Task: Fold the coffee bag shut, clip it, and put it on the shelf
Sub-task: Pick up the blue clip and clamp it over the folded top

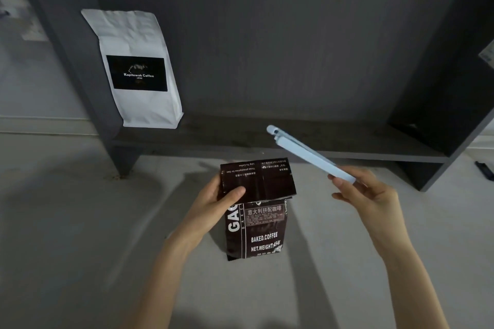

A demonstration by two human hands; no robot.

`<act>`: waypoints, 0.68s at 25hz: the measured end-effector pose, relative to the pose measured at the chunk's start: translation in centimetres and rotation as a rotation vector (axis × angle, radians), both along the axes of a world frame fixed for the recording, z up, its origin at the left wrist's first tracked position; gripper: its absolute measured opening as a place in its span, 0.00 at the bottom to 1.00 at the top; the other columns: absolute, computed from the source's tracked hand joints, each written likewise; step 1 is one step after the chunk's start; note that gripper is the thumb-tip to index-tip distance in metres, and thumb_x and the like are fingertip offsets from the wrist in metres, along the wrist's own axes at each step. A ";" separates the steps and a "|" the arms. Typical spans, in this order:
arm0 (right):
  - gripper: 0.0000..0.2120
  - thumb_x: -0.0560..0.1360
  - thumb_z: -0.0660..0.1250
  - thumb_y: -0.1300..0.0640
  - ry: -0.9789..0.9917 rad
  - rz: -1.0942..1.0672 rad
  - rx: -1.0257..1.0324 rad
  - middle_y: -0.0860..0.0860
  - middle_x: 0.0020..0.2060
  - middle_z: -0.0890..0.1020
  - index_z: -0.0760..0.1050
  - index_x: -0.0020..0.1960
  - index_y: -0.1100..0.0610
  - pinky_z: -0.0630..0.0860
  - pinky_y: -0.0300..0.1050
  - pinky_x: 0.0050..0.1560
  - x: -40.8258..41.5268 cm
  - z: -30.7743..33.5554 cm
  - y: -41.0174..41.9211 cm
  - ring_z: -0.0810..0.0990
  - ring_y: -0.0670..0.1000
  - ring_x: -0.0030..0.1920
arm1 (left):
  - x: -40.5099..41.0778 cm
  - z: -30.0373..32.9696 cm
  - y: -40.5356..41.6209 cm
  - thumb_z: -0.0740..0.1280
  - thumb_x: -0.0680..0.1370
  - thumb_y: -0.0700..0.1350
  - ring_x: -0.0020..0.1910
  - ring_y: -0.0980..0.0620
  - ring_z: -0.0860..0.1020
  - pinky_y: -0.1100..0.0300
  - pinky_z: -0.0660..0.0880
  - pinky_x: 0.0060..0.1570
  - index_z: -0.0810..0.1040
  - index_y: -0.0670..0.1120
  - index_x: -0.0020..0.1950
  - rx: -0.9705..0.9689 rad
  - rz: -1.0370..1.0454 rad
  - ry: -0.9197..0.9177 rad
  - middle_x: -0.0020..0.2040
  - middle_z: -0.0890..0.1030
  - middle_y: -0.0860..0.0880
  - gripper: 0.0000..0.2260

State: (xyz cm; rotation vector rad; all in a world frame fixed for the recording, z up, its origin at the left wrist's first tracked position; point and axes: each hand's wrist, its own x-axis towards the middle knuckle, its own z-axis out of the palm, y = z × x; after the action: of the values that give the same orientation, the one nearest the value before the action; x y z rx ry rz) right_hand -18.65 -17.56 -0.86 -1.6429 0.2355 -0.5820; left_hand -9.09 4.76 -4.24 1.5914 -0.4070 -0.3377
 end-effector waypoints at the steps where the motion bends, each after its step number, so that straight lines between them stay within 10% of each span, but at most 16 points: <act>1: 0.13 0.69 0.67 0.66 0.017 0.011 -0.057 0.51 0.44 0.79 0.78 0.42 0.47 0.77 0.28 0.35 0.4 0.1 -0.1 0.80 0.41 0.38 | -0.1 -0.1 0.1 0.65 0.73 0.43 0.48 0.68 0.78 0.74 0.73 0.43 0.74 0.58 0.49 0.009 -0.004 0.007 0.46 0.81 0.61 0.10; 9: 0.18 0.69 0.68 0.62 0.162 0.237 -0.278 0.43 0.46 0.79 0.74 0.48 0.39 0.77 0.31 0.48 3.4 -0.2 0.6 0.78 0.43 0.50 | -0.2 -0.4 -0.1 0.65 0.73 0.43 0.48 0.67 0.78 0.70 0.74 0.46 0.74 0.57 0.50 0.011 -0.006 0.025 0.49 0.80 0.60 0.10; 17: 0.19 0.71 0.66 0.66 0.144 0.307 -0.095 0.49 0.41 0.80 0.72 0.56 0.47 0.75 0.27 0.35 4.2 -1.0 2.9 0.80 0.35 0.38 | -0.5 -0.6 -0.5 0.65 0.74 0.44 0.48 0.64 0.79 0.69 0.74 0.47 0.77 0.58 0.46 0.012 0.035 0.015 0.45 0.82 0.60 0.08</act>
State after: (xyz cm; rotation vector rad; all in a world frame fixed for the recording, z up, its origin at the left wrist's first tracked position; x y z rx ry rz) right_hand -14.43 -14.64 -1.84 -1.7722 0.0577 -0.2453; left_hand -9.61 4.30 -4.82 1.6048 -0.3660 -0.3262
